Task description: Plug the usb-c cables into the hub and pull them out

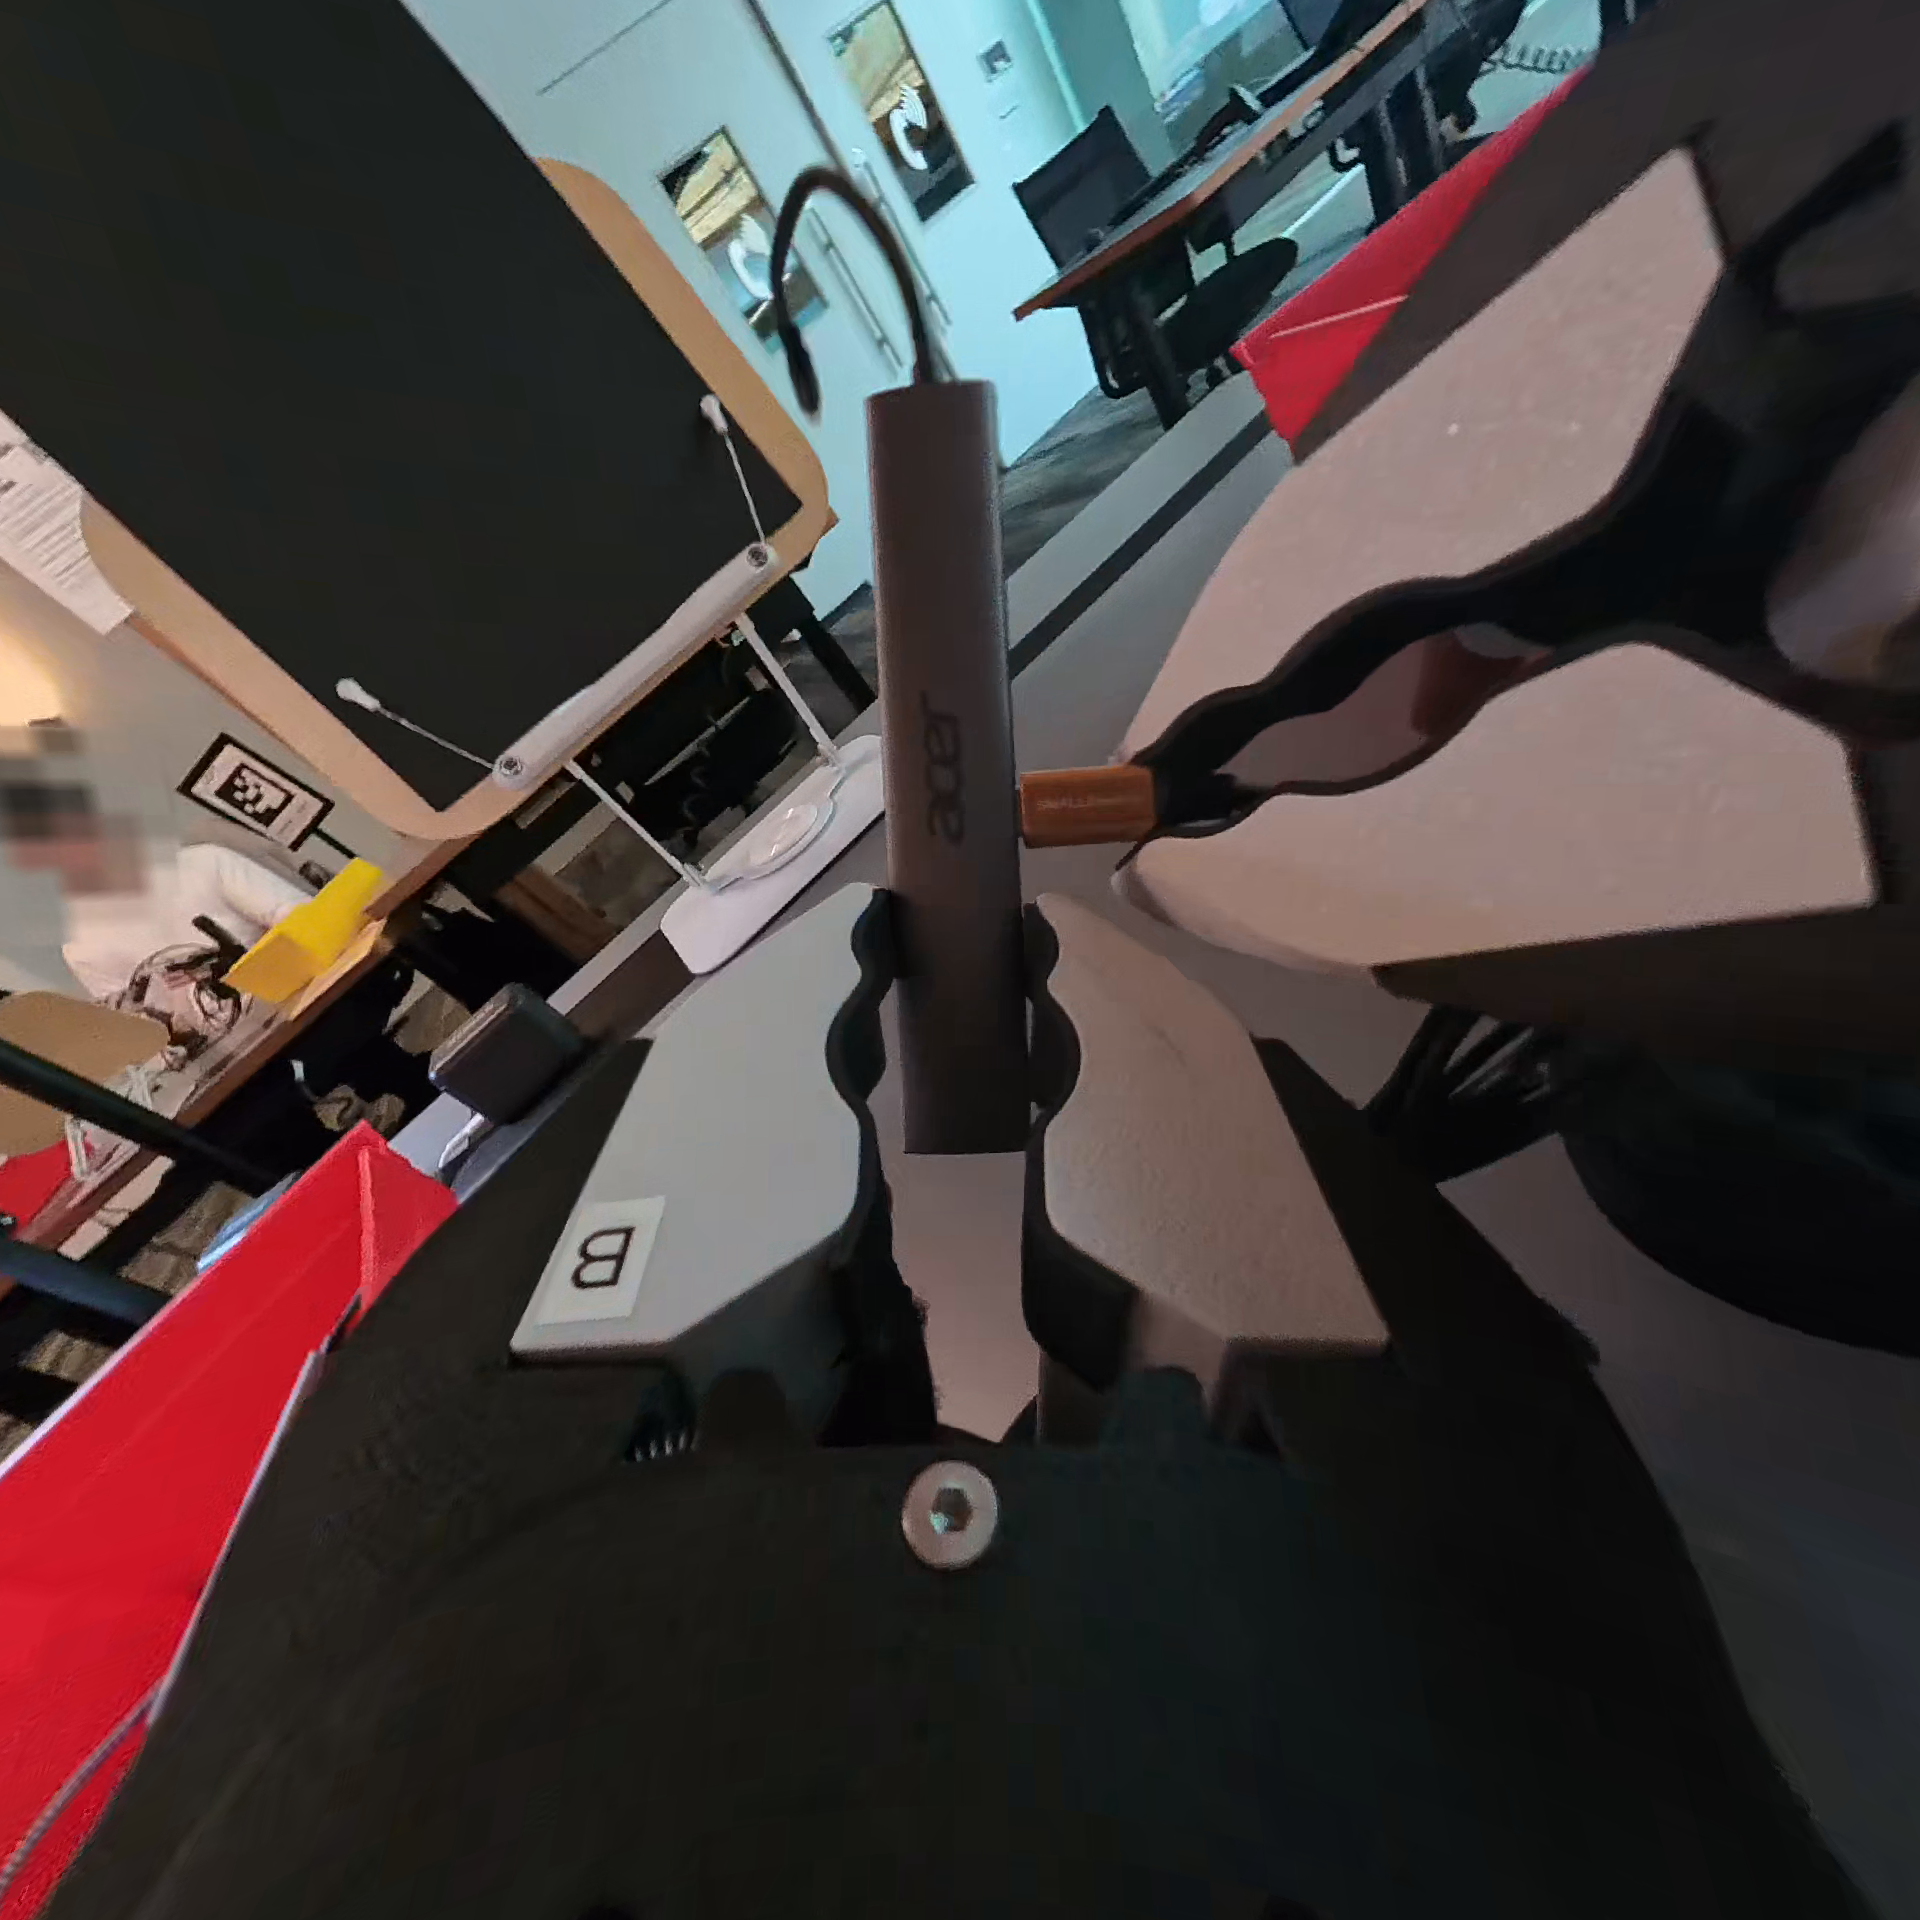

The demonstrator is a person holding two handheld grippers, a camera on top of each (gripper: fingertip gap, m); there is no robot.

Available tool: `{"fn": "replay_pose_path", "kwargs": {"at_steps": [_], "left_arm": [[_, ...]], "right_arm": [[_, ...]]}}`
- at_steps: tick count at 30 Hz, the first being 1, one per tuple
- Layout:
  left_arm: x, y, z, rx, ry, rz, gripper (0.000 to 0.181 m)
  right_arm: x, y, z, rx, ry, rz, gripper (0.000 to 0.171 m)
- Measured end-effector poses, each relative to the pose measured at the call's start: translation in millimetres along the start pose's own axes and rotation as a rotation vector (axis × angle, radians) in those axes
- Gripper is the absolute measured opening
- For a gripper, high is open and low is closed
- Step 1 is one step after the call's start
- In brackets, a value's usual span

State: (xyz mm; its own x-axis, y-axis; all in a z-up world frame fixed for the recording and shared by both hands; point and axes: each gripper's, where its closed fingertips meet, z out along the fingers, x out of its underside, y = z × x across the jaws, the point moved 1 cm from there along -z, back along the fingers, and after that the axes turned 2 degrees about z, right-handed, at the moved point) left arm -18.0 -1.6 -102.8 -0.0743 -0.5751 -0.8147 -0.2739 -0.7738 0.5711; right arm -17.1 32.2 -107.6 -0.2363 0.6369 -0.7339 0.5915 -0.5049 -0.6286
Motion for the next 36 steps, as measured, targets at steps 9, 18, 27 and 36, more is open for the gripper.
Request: {"fn": "replay_pose_path", "kwargs": {"at_steps": [9,18,27,36], "left_arm": [[37.3,-13.8,14.7,0.05,0.068,-0.199,0.024],[58.0,-8.9,25.5,0.091,0.169,-0.374,0.023],[48.4,-10.0,24.5,0.179,0.091,-0.465,0.023],[42.3,-9.3,19.4,0.177,0.036,-0.455,0.023]], "right_arm": [[24.3,22.6,10.2,0.12,0.03,-0.085,0.006],[59.4,9.6,10.3,0.068,0.128,-0.082,0.005],[22.9,-26.4,-30.9,-0.057,-0.135,0.168,0.005],[-3.7,-238.7,-145.4,0.262,-0.535,0.519,0.005]]}}
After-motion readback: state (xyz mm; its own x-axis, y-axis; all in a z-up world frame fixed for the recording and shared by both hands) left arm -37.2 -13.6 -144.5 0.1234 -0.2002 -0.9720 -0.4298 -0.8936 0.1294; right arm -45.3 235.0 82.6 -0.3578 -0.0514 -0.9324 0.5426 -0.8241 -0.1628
